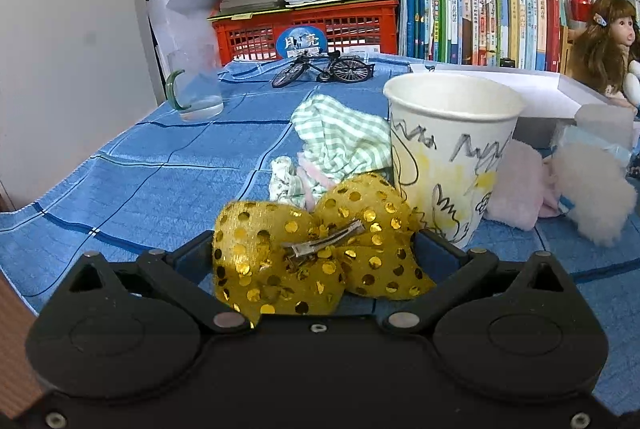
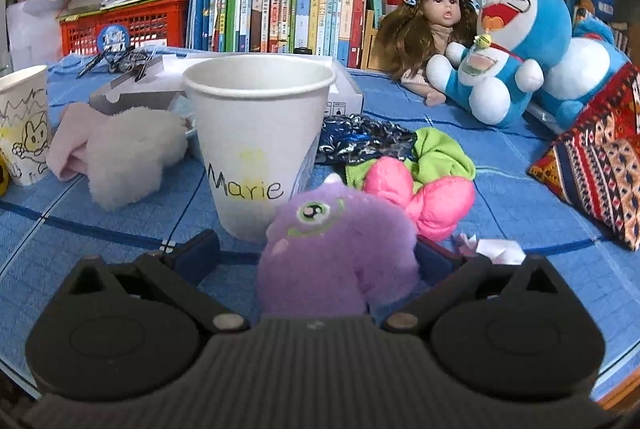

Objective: Organize soft objects
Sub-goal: 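Grasp the gold sequined bow with the left tool while the right tool grasps the purple monster plush, then carry the gold bow in the left tool while the right tool carries the purple plush toward the white box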

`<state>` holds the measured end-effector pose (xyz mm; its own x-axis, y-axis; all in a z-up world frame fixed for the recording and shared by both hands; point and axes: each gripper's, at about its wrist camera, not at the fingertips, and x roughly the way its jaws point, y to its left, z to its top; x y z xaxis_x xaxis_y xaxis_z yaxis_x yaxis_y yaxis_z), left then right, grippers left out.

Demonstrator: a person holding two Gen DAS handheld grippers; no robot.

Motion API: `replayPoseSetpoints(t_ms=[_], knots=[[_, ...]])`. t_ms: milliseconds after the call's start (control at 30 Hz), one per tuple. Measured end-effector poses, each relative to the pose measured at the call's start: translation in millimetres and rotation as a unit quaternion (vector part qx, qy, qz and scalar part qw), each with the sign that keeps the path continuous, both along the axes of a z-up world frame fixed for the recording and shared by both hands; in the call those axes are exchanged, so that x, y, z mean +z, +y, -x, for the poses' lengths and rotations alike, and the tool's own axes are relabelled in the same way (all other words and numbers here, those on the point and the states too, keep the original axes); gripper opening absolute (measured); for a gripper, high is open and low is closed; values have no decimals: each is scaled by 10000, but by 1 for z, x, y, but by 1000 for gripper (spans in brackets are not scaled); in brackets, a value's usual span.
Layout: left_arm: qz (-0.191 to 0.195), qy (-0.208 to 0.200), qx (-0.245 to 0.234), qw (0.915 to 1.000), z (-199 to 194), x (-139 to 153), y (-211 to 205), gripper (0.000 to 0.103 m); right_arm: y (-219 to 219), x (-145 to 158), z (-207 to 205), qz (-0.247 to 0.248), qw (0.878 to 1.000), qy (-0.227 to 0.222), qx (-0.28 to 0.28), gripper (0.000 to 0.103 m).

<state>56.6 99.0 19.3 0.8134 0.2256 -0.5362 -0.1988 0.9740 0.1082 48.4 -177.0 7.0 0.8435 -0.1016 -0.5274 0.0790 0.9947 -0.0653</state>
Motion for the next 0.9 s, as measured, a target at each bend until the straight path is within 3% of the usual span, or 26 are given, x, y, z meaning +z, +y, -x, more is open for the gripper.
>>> replayPoseSetpoints(t_ms=[167,367,500,900], knots=[[-33,-57,57,10000,0,-4,-9,96,1,-4,2,-58,9999,-127,12,101],[149,-86,33,9998,3,-2,-9,80,-5,-2,4,-175,9997,-182,19,84],[139,-95,-7,9999,4,-1,-10,75,-6,0,7,-283,9993,-213,138,70],[278,-119,40,9995,7,3,-4,61,-10,10,13,-369,9984,-319,297,66]])
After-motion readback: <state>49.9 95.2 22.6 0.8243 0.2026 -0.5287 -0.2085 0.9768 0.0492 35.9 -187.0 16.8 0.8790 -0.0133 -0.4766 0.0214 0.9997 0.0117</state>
